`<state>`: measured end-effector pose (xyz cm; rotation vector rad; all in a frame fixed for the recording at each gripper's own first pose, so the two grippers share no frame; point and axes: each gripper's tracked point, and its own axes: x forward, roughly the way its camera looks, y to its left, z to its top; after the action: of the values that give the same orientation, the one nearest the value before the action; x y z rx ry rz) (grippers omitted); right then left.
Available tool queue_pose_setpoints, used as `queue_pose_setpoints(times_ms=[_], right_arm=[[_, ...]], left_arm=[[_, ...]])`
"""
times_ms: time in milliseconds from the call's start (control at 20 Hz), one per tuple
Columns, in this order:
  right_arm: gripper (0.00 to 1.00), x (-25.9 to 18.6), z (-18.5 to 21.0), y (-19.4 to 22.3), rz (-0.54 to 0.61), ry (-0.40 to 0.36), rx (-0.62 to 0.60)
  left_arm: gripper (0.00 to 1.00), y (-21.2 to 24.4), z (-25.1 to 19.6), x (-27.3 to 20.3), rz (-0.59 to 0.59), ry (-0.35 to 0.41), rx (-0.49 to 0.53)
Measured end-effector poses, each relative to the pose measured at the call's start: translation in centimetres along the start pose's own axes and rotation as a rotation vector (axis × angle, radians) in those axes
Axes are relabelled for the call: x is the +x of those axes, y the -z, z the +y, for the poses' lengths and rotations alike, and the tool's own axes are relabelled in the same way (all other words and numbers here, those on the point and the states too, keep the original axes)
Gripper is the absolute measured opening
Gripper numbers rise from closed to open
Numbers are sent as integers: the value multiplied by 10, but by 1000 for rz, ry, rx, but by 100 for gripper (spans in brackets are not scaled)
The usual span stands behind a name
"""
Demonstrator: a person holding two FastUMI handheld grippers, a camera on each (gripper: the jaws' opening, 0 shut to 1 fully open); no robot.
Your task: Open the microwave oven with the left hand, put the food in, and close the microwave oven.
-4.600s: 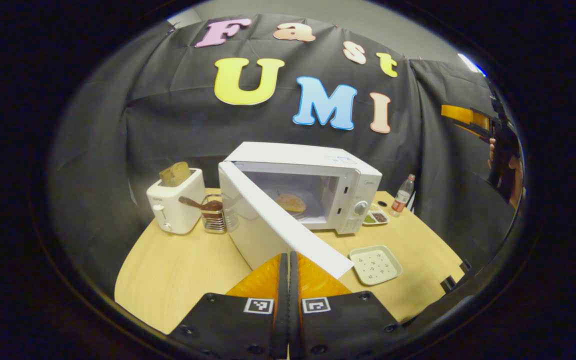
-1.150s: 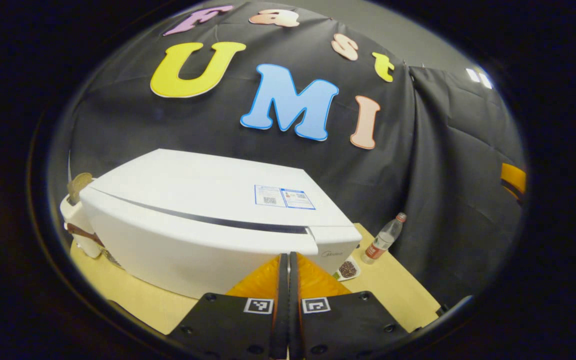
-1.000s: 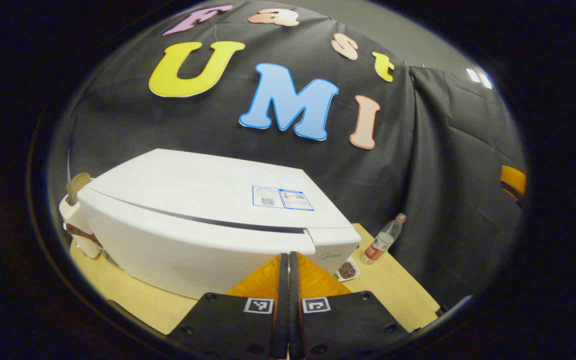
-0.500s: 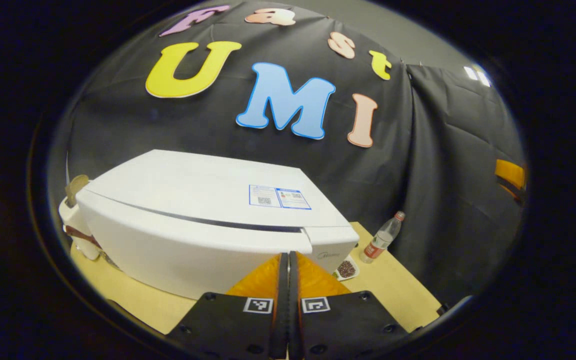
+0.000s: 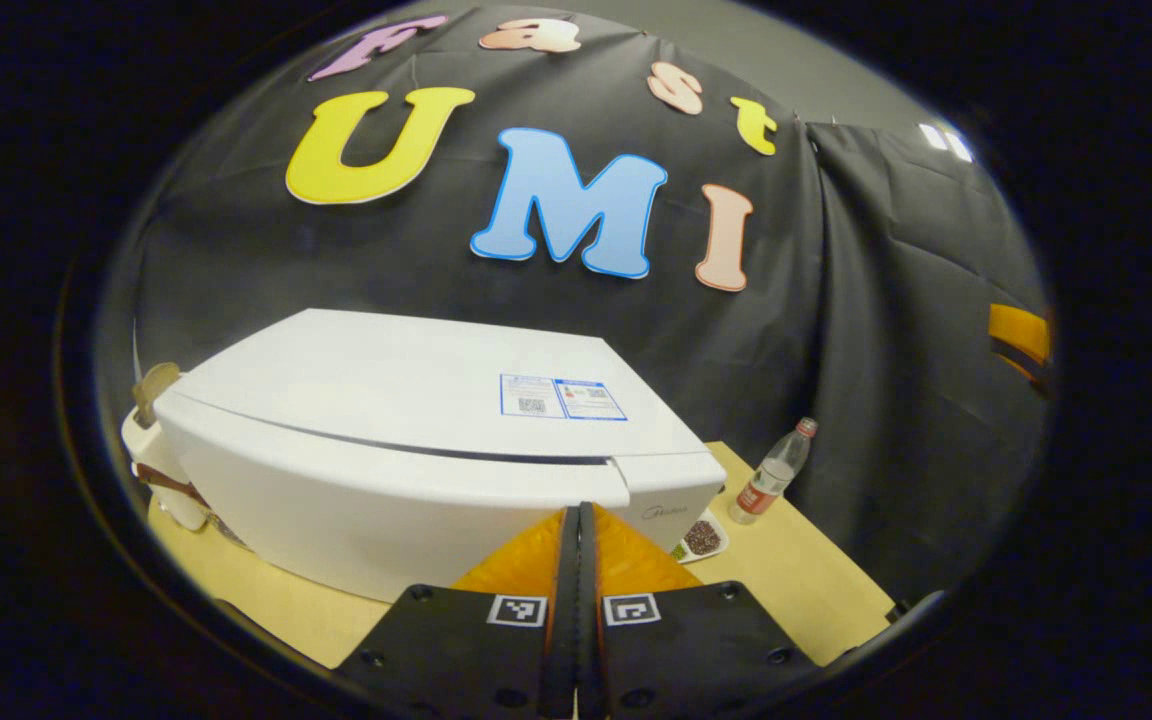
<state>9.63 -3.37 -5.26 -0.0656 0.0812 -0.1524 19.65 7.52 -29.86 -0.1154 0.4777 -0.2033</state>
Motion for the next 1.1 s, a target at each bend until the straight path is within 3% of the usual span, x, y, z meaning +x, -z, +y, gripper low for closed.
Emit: queue_pose_setpoints(times_ms=[50,100,300,400,600,650,850,1100], right_arm=[[96,1,1,0,3,-3,-1],[96,-1,1,0,3,-4,-5],[96,-7,-4,-2,-3,0,-4],[96,-10,-5,3,12,-9,-9],[96,-13,-6,3,11,-20,-5],[96,-14,-4,2,10,-23,-7],[96,-26,15,-4,-3,-58,-26],[96,-46,42,-21,-31,-93,1]], left_arm=[[7,6,10,7,33,-45,13],[6,18,6,4,72,-39,-7],[7,7,15,1,35,-73,-58],[7,-19,22,-14,-47,-133,-40],[8,-79,5,-56,-203,-100,6],[34,-92,0,-66,-233,-89,14],[96,-141,-19,-119,-328,-82,61],[94,-183,-56,-199,-418,-78,111]])
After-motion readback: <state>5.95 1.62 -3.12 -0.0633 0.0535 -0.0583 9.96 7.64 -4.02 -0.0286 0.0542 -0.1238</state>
